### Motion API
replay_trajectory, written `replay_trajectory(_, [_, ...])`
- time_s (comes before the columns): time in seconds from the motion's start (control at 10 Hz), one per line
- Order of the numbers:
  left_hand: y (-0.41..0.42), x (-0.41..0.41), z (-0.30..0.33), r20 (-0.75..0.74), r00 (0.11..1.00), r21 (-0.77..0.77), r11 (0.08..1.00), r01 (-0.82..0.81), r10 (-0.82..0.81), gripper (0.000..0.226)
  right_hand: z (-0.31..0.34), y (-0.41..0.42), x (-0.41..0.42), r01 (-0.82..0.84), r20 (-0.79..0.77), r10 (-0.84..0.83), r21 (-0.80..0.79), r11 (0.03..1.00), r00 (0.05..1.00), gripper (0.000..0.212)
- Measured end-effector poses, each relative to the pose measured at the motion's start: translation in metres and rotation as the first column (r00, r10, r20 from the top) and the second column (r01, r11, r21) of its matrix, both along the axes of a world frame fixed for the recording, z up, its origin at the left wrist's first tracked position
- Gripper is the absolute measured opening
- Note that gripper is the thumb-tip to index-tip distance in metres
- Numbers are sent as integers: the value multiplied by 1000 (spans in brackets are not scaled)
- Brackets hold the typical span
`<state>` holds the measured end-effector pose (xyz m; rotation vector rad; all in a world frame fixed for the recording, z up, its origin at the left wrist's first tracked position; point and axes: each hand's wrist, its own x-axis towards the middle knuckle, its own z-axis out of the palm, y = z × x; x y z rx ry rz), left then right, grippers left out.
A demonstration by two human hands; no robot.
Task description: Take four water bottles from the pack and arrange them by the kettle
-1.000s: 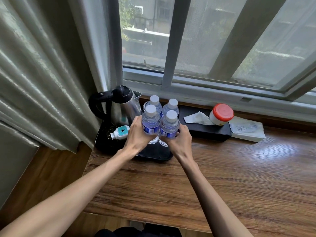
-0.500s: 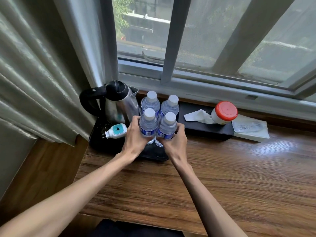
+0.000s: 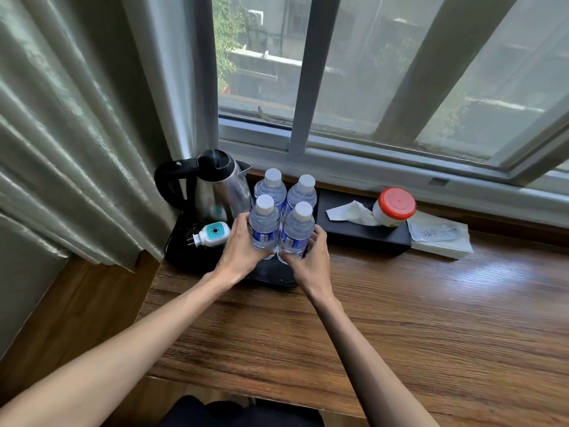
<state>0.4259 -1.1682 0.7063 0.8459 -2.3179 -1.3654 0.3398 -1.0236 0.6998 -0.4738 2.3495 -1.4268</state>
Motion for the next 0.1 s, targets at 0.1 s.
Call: replay_trajectory(0.1, [2,14,6,-19,1000,-15,1000,8,-8,83,13,11,7,4,-35,-4,3,1000,999,89])
